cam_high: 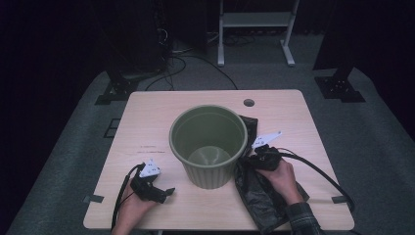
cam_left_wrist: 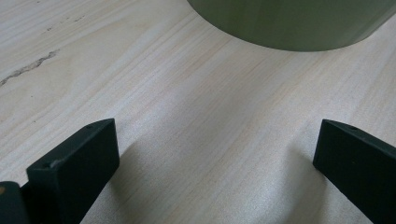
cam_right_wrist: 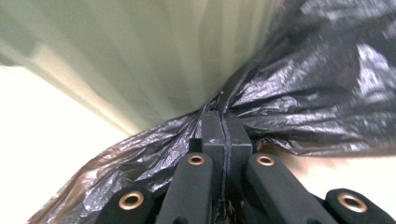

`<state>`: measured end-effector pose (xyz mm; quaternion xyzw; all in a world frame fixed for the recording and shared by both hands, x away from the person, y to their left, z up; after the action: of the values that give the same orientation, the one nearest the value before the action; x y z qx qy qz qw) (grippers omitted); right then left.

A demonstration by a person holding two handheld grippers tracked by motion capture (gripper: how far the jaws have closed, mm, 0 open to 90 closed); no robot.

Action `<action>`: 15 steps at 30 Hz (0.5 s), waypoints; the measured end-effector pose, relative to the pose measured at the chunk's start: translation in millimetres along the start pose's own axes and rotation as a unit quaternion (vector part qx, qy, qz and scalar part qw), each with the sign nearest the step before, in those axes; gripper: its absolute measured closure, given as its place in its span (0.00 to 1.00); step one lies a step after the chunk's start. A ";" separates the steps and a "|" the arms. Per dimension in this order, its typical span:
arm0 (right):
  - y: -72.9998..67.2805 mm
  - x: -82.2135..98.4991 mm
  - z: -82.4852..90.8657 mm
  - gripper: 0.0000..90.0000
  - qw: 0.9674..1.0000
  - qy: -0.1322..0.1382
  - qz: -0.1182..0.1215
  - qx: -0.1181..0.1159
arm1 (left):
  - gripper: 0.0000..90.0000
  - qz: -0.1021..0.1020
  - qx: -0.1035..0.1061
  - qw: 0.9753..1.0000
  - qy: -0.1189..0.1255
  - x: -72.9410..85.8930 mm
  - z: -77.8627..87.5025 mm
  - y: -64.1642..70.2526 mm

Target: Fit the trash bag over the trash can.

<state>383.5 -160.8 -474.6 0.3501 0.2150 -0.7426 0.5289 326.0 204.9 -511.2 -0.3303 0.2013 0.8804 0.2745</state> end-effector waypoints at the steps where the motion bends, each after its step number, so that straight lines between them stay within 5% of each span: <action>1: -0.4 -2.4 4.0 1.00 1.000 0.009 0.003 -0.005 | 0.00 0.000 0.000 1.000 0.000 0.0 0.0 0.0; 15: -16.8 -41.2 51.4 1.00 0.995 0.059 0.058 -0.051 | 0.00 0.001 0.000 1.000 0.000 0.1 0.0 0.1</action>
<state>360.8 -164.2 -410.6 0.3773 0.2629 -0.6771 0.5746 325.8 204.8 -511.2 -0.3300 0.2016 0.8806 0.2739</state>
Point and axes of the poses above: each handheld gripper's, and its own axes: z roughly backward along the jaws, x roughly out of its underside, y roughly to its right, the point moved 4 cm from there along -z, roughly forward along the jaws, and after that the axes turned 15 degrees about z, right-handed, at the moved point
